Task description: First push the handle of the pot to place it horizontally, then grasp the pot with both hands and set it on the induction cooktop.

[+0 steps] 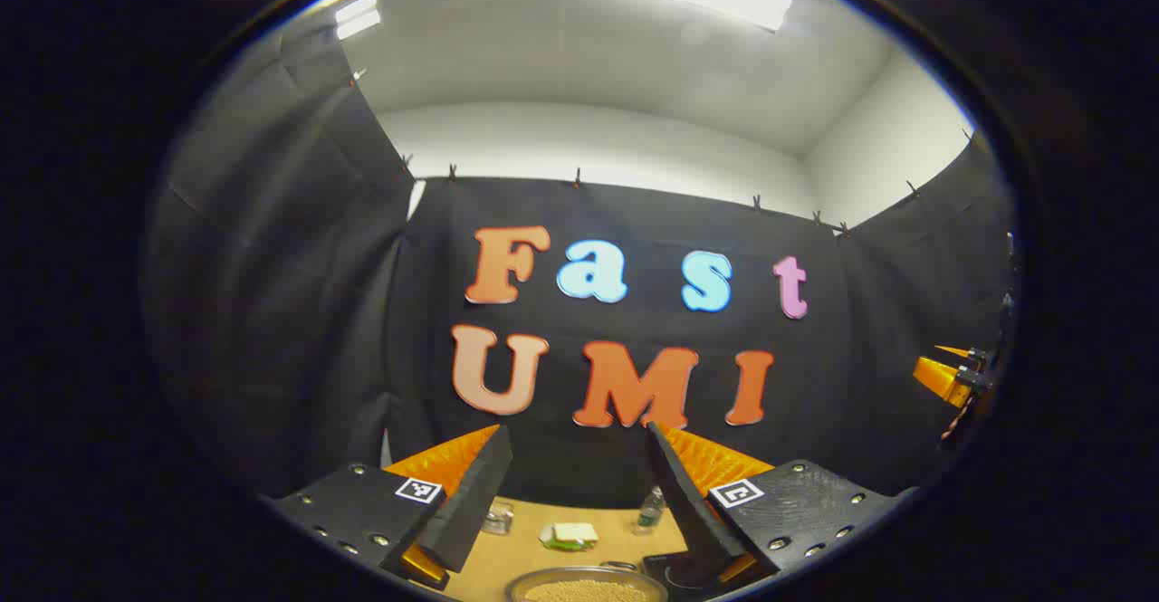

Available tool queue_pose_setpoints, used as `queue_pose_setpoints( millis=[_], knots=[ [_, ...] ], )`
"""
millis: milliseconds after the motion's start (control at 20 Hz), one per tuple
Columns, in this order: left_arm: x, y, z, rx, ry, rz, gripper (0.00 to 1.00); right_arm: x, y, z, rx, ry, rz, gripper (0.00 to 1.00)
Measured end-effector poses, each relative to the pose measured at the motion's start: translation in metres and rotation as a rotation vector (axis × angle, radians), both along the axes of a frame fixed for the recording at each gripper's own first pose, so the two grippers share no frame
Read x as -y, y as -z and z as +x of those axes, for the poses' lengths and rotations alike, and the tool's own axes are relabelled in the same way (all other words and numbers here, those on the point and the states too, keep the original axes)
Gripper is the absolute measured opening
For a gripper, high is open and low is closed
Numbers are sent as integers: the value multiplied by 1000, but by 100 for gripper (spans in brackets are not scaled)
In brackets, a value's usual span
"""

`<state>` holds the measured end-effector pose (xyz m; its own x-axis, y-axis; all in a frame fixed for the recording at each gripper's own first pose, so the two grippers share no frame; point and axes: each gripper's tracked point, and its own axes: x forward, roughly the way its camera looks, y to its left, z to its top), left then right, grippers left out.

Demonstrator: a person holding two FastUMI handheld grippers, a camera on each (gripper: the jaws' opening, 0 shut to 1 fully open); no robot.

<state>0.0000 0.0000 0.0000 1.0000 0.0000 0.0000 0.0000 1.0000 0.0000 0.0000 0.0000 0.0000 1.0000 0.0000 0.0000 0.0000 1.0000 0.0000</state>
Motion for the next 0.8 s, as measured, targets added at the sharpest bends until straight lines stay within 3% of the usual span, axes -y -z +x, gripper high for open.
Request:
queue_pose_setpoints(
  millis=[400,600,800],
  knots=[
    [30,29,3,-43,74,23,91,-2,3,-13,14,-23,19,87],
    [30,45,3,-64,63,81,89,2,6,-17,11,-25,23,87],
    [25,31,2,1,34,97,89,6,10,-21,1,-30,33,87]
  ],
)
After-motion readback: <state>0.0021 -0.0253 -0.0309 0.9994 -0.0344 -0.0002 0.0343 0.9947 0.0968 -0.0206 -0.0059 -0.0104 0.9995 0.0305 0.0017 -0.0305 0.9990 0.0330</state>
